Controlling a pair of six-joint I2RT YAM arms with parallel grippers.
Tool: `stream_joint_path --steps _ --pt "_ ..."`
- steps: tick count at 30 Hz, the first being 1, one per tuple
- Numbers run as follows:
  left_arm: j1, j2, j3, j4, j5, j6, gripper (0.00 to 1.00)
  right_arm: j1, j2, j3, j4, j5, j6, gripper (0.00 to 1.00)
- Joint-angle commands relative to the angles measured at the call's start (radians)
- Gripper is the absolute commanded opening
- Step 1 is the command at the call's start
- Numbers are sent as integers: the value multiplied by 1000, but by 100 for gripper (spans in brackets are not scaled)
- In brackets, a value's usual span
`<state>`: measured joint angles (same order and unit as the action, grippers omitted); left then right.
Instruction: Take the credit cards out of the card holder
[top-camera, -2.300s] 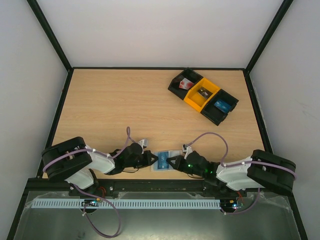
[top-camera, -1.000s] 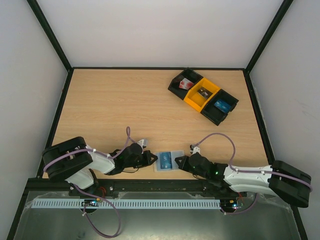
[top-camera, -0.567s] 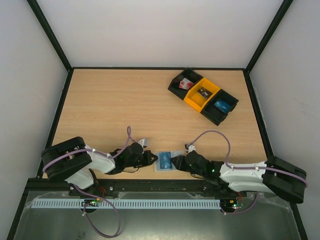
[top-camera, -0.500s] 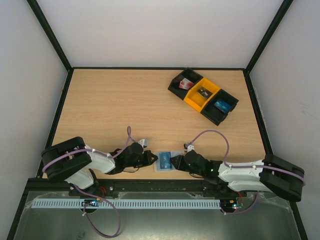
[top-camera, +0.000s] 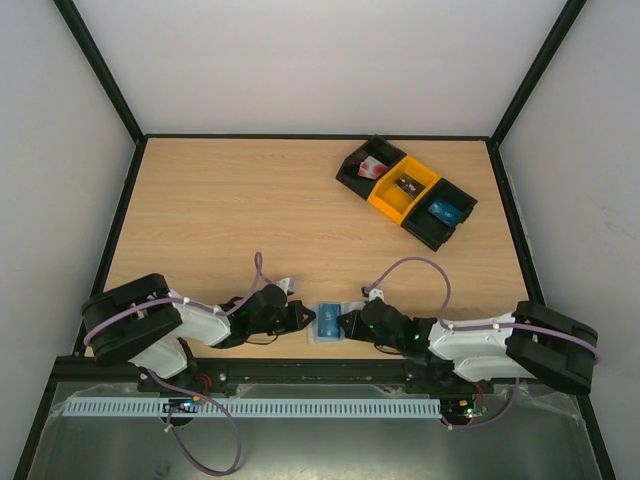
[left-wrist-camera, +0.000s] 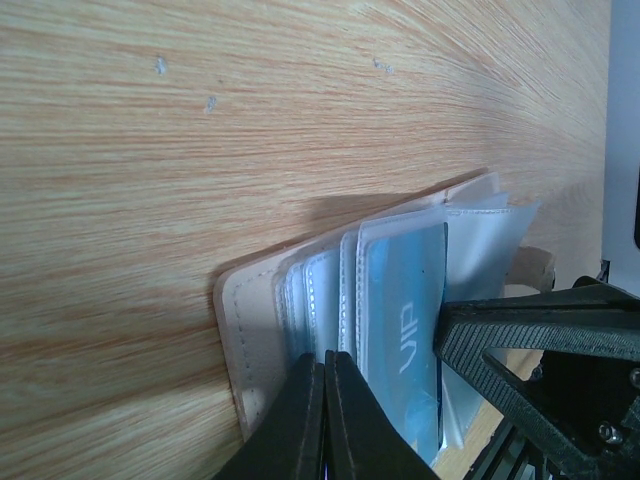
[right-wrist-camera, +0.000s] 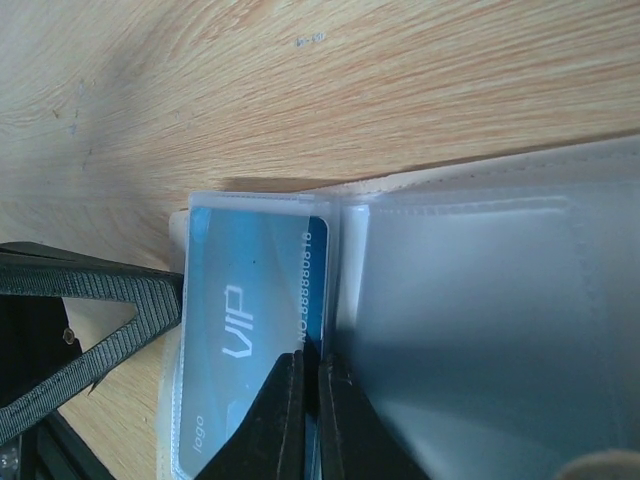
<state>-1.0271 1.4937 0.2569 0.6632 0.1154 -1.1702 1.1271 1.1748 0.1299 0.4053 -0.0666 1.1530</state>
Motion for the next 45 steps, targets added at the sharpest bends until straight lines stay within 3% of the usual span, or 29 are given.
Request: stream_joint_path --steps 1,14,20,26,31,34,38,45 --pt "18 36 -35 -227 -75 23 3 4 25 10 -247 70 -23 4" --pt "22 36 -38 -233 -82 26 3 4 -92 79 -529 211 -23 7" --pt "49 1 1 -313 -91 63 3 3 -184 -2 -257 26 -21 16" --pt "130 -126 36 -453 -114 123 4 4 -144 -58 -27 -79 33 21" --pt "127 -258 74 -482 -74 120 21 5 -138 -39 11 -87 52 21" --pt "116 -310 81 -479 -52 109 41 5 -131 -25 18 -86 58 21" --pt "87 -346 44 -411 -25 86 45 5 -109 -24 64 -83 65 21" --pt "84 -264 -27 -165 64 44 38 5 0 -1 171 -104 66 22"
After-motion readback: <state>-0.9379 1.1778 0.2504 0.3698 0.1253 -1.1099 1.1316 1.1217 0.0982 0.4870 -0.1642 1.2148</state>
